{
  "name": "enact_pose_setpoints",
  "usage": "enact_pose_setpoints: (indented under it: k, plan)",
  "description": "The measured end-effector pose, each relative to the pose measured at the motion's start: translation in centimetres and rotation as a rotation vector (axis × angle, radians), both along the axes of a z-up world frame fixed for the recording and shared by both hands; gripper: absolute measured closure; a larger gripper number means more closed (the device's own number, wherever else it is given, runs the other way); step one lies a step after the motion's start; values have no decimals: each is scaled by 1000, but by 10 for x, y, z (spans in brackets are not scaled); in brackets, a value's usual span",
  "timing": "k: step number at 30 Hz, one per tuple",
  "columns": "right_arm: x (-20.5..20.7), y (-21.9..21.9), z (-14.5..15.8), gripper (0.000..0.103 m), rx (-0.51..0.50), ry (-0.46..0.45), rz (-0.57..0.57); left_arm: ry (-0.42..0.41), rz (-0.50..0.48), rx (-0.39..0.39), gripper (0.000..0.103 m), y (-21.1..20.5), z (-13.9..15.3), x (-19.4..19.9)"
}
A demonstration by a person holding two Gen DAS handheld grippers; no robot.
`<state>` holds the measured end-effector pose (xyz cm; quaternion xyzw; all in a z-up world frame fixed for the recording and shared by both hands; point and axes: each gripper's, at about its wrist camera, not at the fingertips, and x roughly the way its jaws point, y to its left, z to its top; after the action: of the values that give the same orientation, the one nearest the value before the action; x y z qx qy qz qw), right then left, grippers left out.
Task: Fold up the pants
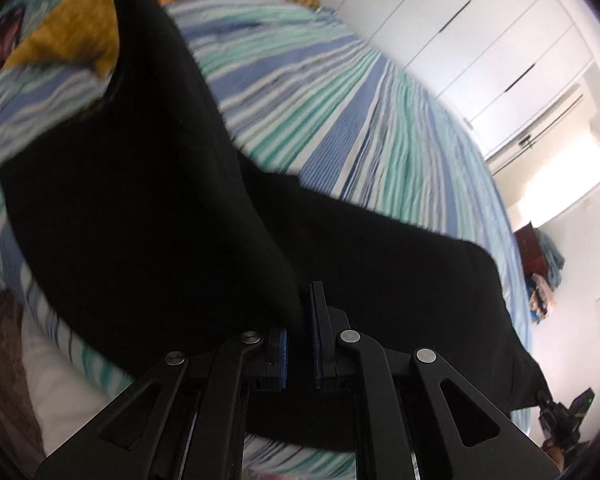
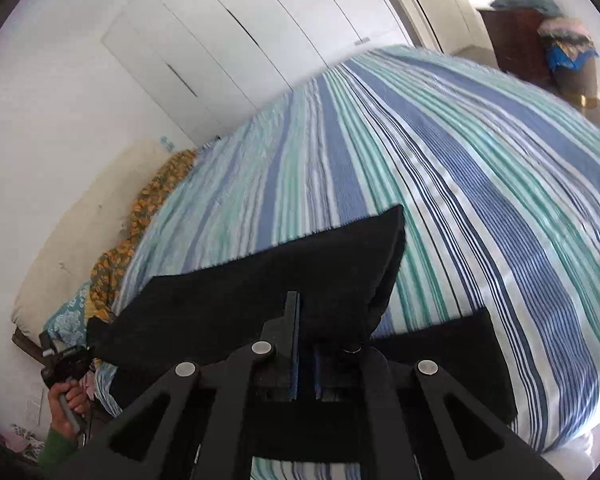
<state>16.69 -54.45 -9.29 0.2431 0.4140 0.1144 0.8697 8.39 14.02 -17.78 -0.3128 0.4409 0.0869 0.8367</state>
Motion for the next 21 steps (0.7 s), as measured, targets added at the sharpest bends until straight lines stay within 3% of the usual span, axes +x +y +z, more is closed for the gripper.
enact_pose_setpoints:
  k: [3,5,7,10,16,21]
  plan:
    - [-10,-20,-72,97,-18,251,-78,73,16,-7,97,-16,-45,-10]
    - [-20,-31,-100,97,-19,328,-127,54,21,-41,97,-18,-47,-9]
    - [-23,-37,-101,97,-6,318,-154,51,2,-25,97,-23,-44,-2]
    - [-19,-33,-85,97,-87,276,-141,47,-26,13,96,-35,-40,4]
    - [-27,-43,-93,97,-102,342,-199,79,-42,21,95,-50,-56,9]
    - [-26,-40,-92,97,-135,356,-198,23,-23,8,98,-50,-48,11]
